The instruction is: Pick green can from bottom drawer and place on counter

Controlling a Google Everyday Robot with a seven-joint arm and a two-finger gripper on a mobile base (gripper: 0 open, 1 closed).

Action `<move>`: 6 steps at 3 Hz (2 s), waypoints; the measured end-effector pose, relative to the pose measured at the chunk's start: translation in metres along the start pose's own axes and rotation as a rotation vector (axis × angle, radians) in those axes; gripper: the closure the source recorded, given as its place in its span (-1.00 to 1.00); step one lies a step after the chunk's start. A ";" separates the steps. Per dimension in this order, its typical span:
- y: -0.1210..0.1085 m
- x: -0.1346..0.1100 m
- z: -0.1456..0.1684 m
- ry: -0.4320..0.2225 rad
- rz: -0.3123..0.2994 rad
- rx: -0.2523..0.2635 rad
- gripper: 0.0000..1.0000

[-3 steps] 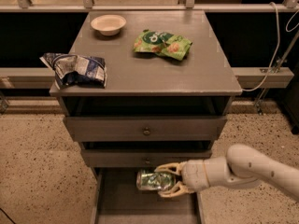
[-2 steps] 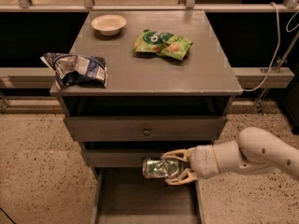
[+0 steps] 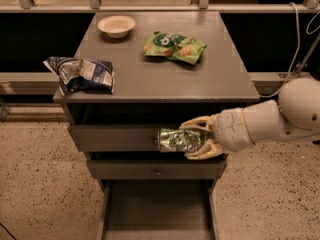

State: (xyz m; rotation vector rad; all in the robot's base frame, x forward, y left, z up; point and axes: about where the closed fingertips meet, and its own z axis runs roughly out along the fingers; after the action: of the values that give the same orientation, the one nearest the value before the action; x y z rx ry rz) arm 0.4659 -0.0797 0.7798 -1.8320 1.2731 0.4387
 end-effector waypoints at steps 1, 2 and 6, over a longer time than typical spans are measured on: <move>-0.048 -0.039 -0.034 0.075 -0.005 0.021 1.00; -0.092 -0.063 -0.056 0.061 0.072 0.039 1.00; -0.159 0.005 -0.060 -0.108 0.478 0.254 1.00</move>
Offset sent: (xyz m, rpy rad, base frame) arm 0.0944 0.0025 0.1713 0.1031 0.1645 -0.1838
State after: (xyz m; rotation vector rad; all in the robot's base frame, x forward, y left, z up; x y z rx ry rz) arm 0.5987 -0.1097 0.8814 -1.2712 1.6104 0.5921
